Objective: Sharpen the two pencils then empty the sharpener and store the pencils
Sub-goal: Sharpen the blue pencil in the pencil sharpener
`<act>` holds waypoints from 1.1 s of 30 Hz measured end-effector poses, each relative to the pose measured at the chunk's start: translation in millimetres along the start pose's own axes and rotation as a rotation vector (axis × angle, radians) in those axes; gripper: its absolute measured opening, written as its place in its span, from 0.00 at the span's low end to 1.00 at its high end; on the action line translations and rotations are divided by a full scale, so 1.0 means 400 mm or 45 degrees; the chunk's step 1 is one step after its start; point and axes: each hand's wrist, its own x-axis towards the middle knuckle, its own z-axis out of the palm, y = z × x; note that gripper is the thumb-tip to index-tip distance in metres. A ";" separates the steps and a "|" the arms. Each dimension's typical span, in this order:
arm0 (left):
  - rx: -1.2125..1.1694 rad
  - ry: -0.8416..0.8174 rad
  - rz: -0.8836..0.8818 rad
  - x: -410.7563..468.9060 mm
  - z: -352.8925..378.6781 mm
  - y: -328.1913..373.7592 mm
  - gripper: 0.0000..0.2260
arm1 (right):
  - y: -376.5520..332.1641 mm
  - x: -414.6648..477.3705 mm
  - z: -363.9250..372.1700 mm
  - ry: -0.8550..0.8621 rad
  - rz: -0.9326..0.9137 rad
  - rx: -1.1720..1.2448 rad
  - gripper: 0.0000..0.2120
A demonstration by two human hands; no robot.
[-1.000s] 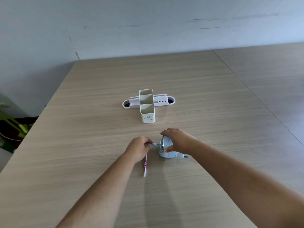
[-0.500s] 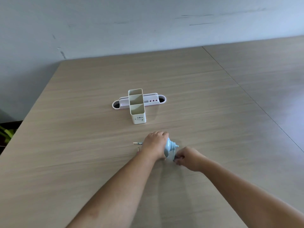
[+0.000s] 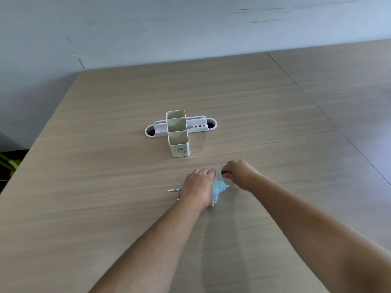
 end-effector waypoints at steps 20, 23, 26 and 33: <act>-0.012 -0.009 -0.055 0.002 -0.002 0.004 0.30 | 0.034 -0.070 0.096 0.061 -0.059 -0.321 0.14; 0.001 -0.013 -0.046 0.003 -0.004 0.006 0.30 | 0.018 -0.160 0.081 -0.022 -0.139 -0.192 0.12; 0.020 0.019 -0.015 0.001 -0.001 0.003 0.29 | 0.004 -0.139 -0.016 0.141 -0.192 -0.262 0.12; -0.037 0.022 -0.099 0.001 0.001 0.011 0.27 | 0.022 -0.007 0.067 0.103 0.028 -0.370 0.13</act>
